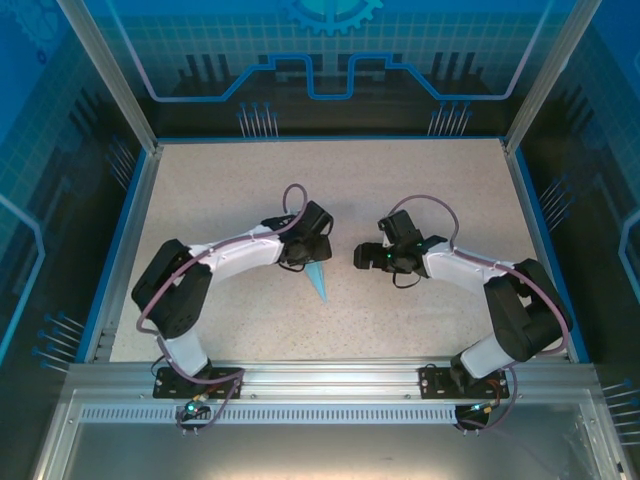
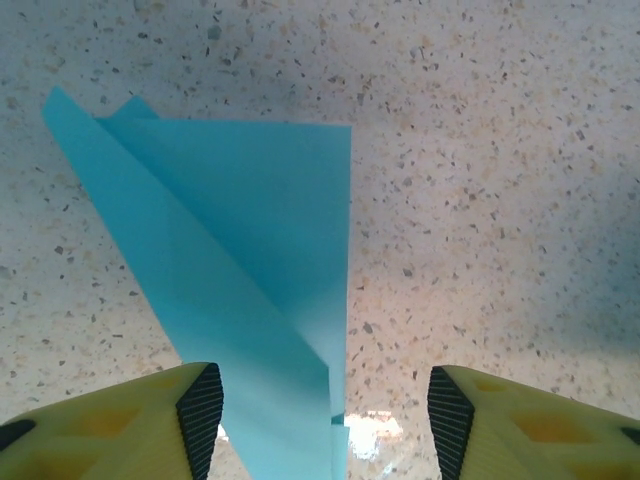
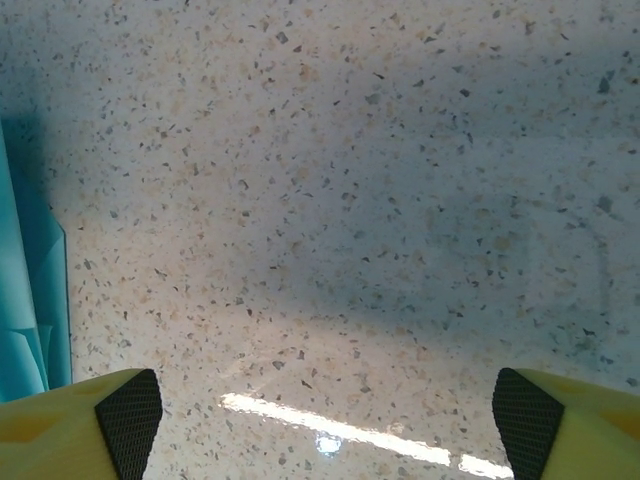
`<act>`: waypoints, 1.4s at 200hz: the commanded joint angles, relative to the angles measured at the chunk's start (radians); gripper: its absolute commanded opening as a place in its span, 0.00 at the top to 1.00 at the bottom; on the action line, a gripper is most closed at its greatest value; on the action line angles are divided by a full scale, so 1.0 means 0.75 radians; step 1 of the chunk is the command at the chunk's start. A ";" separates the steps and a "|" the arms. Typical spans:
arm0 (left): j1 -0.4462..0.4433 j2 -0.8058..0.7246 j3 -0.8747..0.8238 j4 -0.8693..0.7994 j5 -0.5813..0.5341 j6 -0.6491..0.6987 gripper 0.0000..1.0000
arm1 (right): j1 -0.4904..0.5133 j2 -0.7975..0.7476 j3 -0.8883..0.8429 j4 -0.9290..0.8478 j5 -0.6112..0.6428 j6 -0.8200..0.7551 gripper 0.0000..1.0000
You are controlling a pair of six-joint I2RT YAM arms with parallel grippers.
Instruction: Fold a paper plane with a square sheet of paper (pick it up from the middle)
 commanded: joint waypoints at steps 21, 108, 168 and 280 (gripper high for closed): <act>-0.034 0.109 0.122 -0.216 -0.161 -0.028 0.46 | -0.014 0.004 -0.017 0.010 0.031 -0.014 0.08; -0.051 0.124 0.157 -0.293 -0.155 -0.068 0.73 | -0.013 0.014 0.001 -0.013 0.019 -0.012 0.08; -0.051 0.010 0.078 -0.230 -0.150 -0.090 1.00 | -0.014 -0.006 -0.002 -0.015 0.023 -0.005 0.09; -0.071 -0.450 -0.211 0.410 0.177 0.104 1.00 | -0.022 -0.300 -0.101 0.000 0.147 0.081 0.08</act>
